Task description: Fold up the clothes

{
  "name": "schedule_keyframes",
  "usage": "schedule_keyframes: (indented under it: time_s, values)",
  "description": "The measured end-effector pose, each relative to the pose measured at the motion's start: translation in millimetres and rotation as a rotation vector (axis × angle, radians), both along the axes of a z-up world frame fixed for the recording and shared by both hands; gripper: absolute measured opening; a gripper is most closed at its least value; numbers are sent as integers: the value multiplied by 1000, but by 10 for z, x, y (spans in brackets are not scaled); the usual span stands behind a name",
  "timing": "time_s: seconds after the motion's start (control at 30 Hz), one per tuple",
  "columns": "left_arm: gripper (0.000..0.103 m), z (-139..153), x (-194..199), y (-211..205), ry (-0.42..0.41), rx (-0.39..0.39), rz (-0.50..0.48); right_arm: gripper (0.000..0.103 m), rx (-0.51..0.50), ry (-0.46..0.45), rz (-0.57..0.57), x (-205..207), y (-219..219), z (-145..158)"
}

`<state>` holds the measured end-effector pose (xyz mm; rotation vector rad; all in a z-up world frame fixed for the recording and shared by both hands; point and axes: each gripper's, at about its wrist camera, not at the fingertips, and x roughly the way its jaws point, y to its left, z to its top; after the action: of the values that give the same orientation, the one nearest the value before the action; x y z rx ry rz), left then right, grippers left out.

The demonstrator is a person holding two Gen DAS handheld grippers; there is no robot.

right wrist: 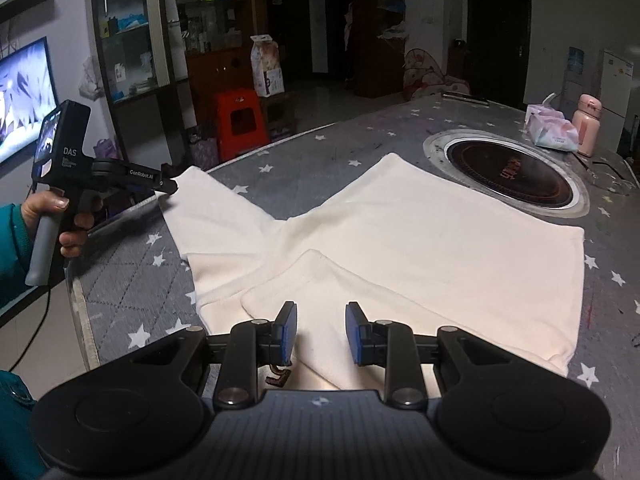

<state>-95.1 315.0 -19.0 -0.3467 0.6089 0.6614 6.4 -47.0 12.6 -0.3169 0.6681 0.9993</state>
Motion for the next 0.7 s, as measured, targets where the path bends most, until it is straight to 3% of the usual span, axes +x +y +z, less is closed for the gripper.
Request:
schedule_keyframes:
  time_s: [0.2, 0.43, 0.7]
  values:
    - [6, 354, -57, -221, -125, -41, -80, 26, 31, 3, -39, 3, -127, 44]
    - [6, 893, 134, -1030, -249, -46, -399, 26, 65, 10, -116, 73, -388, 68]
    - [5, 1054, 549, -1999, -299, -112, -716, 26, 100, 13, -239, 196, -811, 70]
